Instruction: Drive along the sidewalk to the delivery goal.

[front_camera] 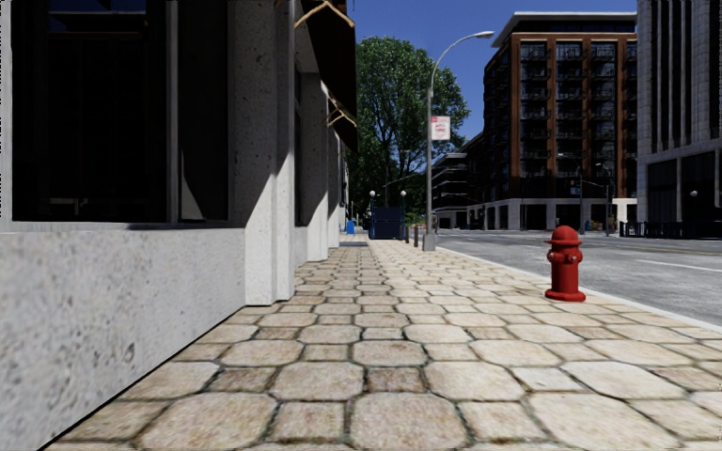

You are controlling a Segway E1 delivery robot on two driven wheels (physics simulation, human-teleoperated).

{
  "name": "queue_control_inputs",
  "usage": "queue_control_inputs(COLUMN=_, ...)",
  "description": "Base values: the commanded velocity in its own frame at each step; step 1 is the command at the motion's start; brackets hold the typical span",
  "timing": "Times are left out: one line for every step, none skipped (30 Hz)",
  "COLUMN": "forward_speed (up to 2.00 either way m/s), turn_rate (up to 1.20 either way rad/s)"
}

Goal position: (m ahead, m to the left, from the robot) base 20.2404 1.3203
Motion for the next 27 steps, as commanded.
queue_control_inputs(forward_speed=2.00, turn_rate=0.00)
queue_control_inputs(forward_speed=2.00, turn_rate=0.00)
queue_control_inputs(forward_speed=2.00, turn_rate=0.00)
queue_control_inputs(forward_speed=2.00, turn_rate=0.00)
queue_control_inputs(forward_speed=2.00, turn_rate=0.00)
queue_control_inputs(forward_speed=2.00, turn_rate=0.00)
queue_control_inputs(forward_speed=2.00, turn_rate=0.00)
queue_control_inputs(forward_speed=2.00, turn_rate=0.00)
queue_control_inputs(forward_speed=2.00, turn_rate=0.00)
queue_control_inputs(forward_speed=2.00, turn_rate=0.00)
queue_control_inputs(forward_speed=2.00, turn_rate=0.00)
queue_control_inputs(forward_speed=2.00, turn_rate=0.00)
queue_control_inputs(forward_speed=2.00, turn_rate=0.00)
queue_control_inputs(forward_speed=2.00, turn_rate=0.00)
queue_control_inputs(forward_speed=2.00, turn_rate=0.00)
queue_control_inputs(forward_speed=2.00, turn_rate=0.00)
queue_control_inputs(forward_speed=2.00, turn_rate=0.00)
queue_control_inputs(forward_speed=2.00, turn_rate=0.00)
queue_control_inputs(forward_speed=2.00, turn_rate=0.00)
queue_control_inputs(forward_speed=2.00, turn_rate=0.00)
queue_control_inputs(forward_speed=2.00, turn_rate=0.00)
queue_control_inputs(forward_speed=2.00, turn_rate=0.00)
queue_control_inputs(forward_speed=2.00, turn_rate=0.00)
queue_control_inputs(forward_speed=2.00, turn_rate=0.00)
queue_control_inputs(forward_speed=2.00, turn_rate=0.00)
queue_control_inputs(forward_speed=2.00, turn_rate=0.00)
queue_control_inputs(forward_speed=2.00, turn_rate=0.00)
